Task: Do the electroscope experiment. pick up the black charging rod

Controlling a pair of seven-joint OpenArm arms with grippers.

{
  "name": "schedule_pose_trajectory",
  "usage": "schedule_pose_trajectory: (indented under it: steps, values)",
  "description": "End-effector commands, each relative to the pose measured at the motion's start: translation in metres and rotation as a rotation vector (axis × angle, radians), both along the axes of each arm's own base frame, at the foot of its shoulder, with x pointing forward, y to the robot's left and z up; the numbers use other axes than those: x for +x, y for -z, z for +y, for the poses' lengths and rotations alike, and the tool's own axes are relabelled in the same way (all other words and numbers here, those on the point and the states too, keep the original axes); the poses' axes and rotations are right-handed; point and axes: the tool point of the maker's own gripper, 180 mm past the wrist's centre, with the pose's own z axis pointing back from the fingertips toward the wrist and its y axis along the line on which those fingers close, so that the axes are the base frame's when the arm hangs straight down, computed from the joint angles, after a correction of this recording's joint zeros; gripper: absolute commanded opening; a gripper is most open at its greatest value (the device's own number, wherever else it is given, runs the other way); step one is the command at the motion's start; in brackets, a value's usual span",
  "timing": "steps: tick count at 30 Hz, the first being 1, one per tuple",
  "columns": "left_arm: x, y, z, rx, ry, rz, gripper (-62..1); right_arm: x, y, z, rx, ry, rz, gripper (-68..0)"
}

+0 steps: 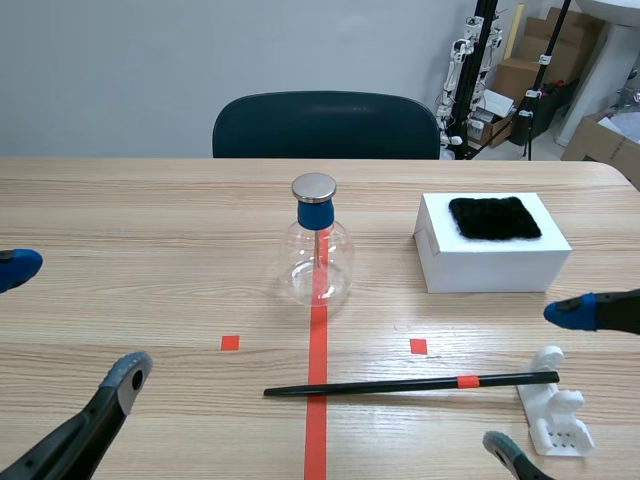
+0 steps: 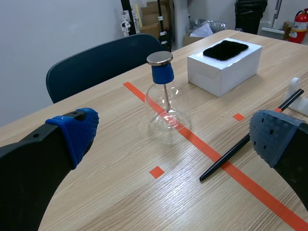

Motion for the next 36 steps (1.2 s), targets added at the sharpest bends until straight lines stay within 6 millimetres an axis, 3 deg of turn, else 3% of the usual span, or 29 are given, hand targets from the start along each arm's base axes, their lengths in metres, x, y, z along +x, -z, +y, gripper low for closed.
schedule_pose_trajectory:
  steps: [1,12,21,36]
  values:
    - [0.000,-0.008,-0.001,-0.018,-0.003,-0.020,1.4,0.005,-0.010,0.001,0.035,0.006,-0.029,-0.2]
    - [0.011,-0.003,0.004,-0.016,-0.002,-0.035,1.4,-0.001,0.008,-0.003,-0.076,-0.021,0.002,-0.2]
    - [0.026,0.008,0.024,-0.040,-0.030,-0.077,1.4,-0.017,0.040,-0.012,-0.388,-0.225,-0.041,-0.1]
    - [0.052,0.038,0.054,-0.097,-0.030,-0.085,1.4,0.037,0.058,-0.046,-0.751,-0.290,0.106,-0.2]
